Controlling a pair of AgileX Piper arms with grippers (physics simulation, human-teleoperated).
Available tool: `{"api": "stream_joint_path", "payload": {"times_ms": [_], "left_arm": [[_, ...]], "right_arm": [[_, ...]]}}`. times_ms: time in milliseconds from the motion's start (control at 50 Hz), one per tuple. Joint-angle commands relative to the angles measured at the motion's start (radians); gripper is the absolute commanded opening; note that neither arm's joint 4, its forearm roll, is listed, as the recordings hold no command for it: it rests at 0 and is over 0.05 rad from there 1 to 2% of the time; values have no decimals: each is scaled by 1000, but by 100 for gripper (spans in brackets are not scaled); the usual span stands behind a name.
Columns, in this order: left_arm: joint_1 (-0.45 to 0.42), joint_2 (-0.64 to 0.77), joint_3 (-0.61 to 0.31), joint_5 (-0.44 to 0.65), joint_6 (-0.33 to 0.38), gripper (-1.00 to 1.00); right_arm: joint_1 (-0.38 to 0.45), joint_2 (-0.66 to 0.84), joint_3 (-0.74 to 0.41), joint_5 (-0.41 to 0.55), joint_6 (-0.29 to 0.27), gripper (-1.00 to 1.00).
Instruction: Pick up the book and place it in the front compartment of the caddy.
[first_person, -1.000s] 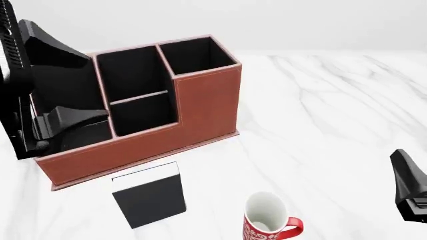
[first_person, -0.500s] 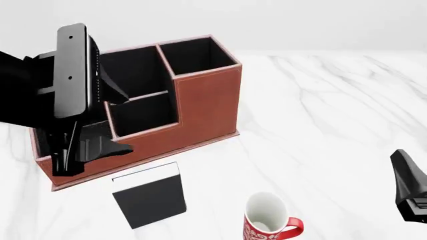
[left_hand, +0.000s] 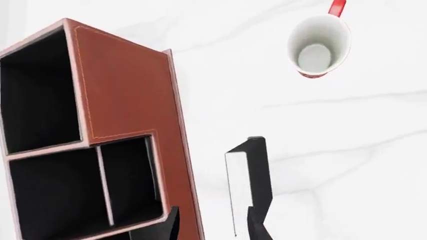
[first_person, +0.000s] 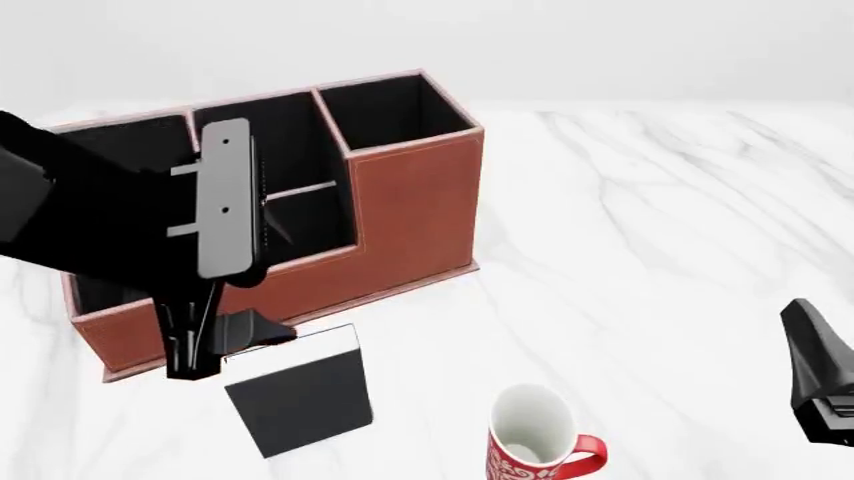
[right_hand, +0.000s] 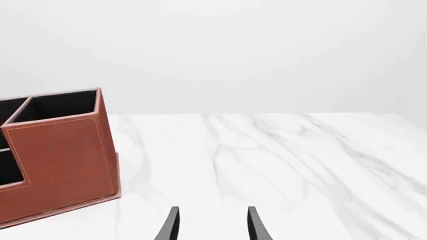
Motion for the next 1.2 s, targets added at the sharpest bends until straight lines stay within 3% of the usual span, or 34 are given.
{"api": "stream_joint_path", "payload": {"times_ms": [20,700,1200], "left_arm": [[-26,33,40,-34,-38,100],[-3,75,113,-119,-45,100],[-34,106,170,-196,-89,100]], "right_arm": [[0,-1,0,0,-2,100],[0,-1,0,0,-2,100],[0,-1,0,0,-2,100]]}}
